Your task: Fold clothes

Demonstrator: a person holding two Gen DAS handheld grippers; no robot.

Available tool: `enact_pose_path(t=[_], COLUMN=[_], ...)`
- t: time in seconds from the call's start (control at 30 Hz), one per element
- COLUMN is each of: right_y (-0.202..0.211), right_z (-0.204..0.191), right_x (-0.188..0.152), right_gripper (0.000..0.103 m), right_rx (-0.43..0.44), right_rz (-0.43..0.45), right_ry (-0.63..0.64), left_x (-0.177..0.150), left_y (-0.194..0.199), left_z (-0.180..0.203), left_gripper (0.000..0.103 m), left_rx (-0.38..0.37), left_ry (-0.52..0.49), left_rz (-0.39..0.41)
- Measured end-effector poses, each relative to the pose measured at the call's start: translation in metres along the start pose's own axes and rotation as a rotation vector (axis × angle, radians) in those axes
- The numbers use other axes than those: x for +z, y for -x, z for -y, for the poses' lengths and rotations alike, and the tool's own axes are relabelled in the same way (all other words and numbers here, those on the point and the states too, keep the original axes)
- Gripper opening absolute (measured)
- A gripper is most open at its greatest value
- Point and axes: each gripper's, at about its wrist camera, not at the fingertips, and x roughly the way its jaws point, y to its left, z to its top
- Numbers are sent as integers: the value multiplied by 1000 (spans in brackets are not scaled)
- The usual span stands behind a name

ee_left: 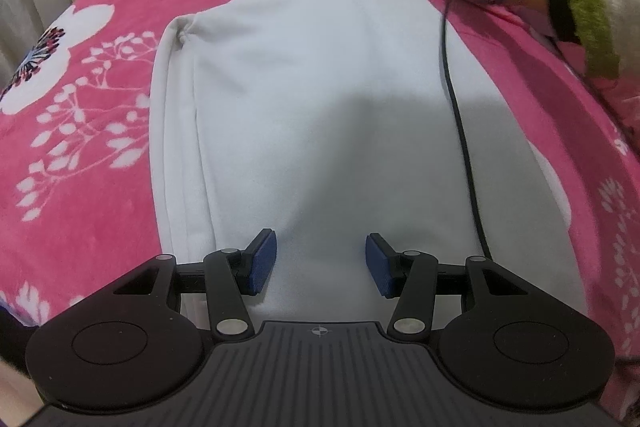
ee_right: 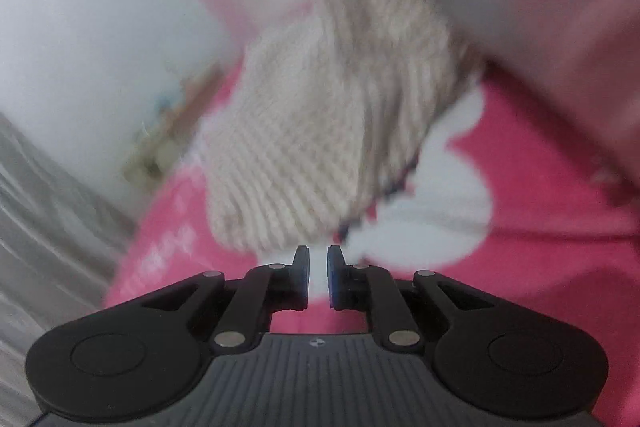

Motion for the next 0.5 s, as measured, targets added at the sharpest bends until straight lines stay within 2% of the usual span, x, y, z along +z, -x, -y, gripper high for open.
enact_pose_path(t=[0.07, 0.1, 0.13, 0.17, 0.2, 0.23, 0.27, 0.33, 0.43, 0.5], right_y=[13, 17, 17, 13, 5, -2, -8, -25, -33, -17], right_z=[-9, -16, -27, -38, -48, -58, -65, -70, -51, -38], right_x=[4, 2, -6, -17, -32, -48, -64, -85, -76, -59], right_gripper=[12, 17, 21, 30, 34, 34, 34, 34, 30, 37], right_rx=[158, 243, 323, 377, 414, 434, 417, 332, 215, 148], right_rz=[-89, -163, -269, -375, -474, -552, -579, -546, -352, -208], right_ry=[38, 74, 128, 180, 233, 285, 332, 342, 145, 30], left_x=[1, 1, 1, 1, 0, 0, -1, -2, -3, -4], left_y=[-1, -1, -2, -2, -2, -2, -1, 0, 2, 3], left_z=[0, 0, 0, 0, 1, 2, 3, 4, 2, -1], left_gripper=[50, 50, 50, 50, 51, 51, 51, 51, 51, 51], left_rx=[1, 1, 1, 2, 5, 9, 13, 17, 8, -4], left_ry=[1, 4, 7, 7, 5, 3, 2, 0, 18, 44], left_rz=[-2, -2, 0, 3, 6, 8, 10, 13, 23, 30])
